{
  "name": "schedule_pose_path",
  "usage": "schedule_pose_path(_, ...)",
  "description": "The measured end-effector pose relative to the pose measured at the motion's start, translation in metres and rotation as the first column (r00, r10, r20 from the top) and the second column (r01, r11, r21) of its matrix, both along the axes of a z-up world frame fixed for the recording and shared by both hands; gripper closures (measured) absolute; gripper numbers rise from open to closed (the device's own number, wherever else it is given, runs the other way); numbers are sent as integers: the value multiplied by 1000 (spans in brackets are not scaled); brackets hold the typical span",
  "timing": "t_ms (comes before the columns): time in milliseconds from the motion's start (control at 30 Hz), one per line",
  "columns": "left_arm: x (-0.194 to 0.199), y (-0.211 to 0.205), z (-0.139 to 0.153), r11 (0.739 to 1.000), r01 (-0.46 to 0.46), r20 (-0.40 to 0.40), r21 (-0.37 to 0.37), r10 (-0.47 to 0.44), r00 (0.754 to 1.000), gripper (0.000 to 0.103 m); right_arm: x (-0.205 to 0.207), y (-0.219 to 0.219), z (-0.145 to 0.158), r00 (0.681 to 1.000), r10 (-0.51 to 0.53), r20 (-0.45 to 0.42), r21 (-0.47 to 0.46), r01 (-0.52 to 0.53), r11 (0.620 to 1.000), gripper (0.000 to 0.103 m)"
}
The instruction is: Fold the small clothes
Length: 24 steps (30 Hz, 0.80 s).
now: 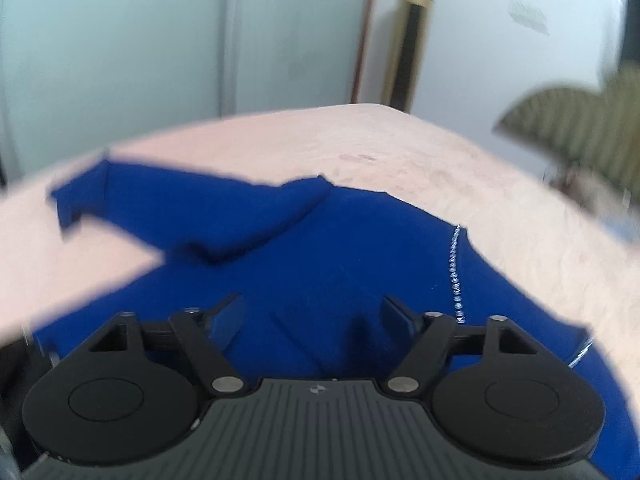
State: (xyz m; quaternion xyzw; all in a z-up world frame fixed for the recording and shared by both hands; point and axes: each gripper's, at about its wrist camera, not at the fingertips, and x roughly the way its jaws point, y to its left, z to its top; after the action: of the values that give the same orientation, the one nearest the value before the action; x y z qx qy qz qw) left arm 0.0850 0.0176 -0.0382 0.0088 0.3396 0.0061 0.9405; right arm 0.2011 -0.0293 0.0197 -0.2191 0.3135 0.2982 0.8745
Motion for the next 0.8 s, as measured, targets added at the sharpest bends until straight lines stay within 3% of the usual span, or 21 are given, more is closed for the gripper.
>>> schedule_pose_path(67,1,-1,0,1000,1,0,2,-1,1000,0,-1,8,-12,999,-15,38,-82,18,996,46)
schedule_pose_path(167,3,0,0,1000,-3,-2,-4,3,1000,0,7,12,-20,998,-31,52,-55,34,998,79)
schedule_pose_path(200,2,0,-1,1000,-3,-2,-6,3,1000,0,11,12,-19,998,-53,46,-41,55,998,97)
schedule_pose_path(467,4,-2,0,1000,-2,-1,-1,2,1000,0,36,11,15,992,-115,53,131,107,986,95)
schedule_pose_path(800,4,-3,0,1000,-2,0,2,2,1000,0,34,39,9,1000,-9,14,156,7,988,95)
